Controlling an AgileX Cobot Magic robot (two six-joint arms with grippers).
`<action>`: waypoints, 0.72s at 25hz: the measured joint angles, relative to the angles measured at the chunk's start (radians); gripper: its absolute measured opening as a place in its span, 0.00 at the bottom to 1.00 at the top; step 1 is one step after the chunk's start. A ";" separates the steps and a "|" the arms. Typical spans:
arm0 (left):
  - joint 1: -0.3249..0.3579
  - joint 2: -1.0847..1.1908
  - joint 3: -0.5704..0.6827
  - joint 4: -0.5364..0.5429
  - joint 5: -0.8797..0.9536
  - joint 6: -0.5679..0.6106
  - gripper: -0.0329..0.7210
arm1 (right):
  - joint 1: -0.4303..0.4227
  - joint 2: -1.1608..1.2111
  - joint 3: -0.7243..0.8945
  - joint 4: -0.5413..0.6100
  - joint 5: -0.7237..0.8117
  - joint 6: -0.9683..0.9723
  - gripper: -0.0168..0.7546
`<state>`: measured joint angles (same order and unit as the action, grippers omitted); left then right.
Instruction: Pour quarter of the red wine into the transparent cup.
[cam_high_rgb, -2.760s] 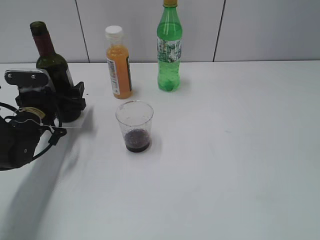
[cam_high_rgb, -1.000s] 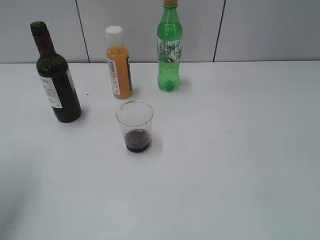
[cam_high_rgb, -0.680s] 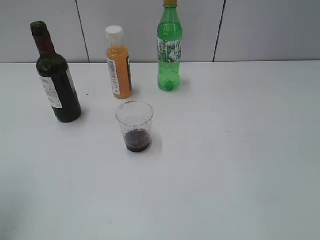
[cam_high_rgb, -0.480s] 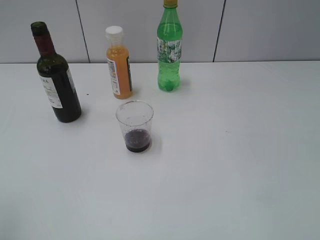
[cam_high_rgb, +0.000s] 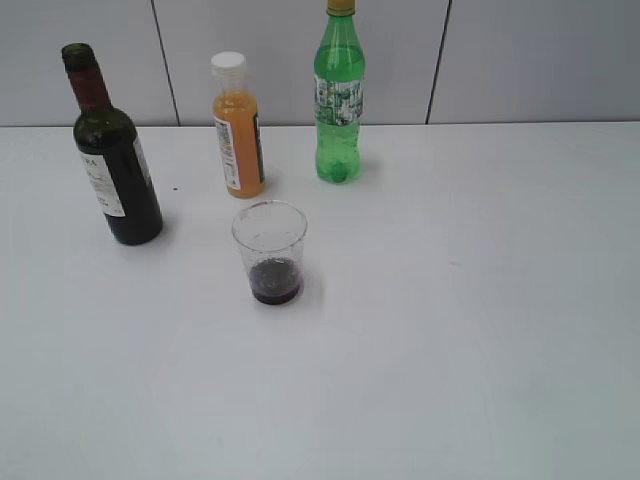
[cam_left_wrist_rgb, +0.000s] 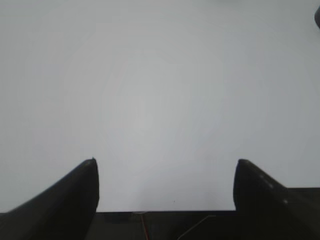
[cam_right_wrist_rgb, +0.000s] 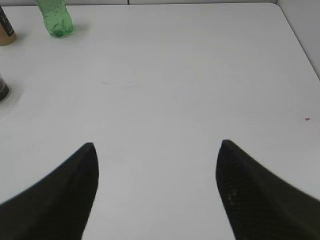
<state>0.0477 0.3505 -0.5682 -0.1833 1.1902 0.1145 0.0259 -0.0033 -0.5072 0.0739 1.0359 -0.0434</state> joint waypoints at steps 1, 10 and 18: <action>0.000 -0.035 0.015 0.000 -0.004 -0.002 0.90 | 0.000 0.000 0.000 0.000 0.000 0.000 0.78; 0.000 -0.314 0.093 0.012 -0.086 -0.006 0.89 | 0.000 0.000 0.000 0.000 0.000 0.000 0.78; 0.000 -0.356 0.094 0.013 -0.097 -0.008 0.86 | 0.000 0.000 0.001 0.008 0.000 0.000 0.78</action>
<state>0.0477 -0.0052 -0.4746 -0.1699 1.0928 0.1063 0.0259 -0.0033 -0.5065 0.0816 1.0359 -0.0434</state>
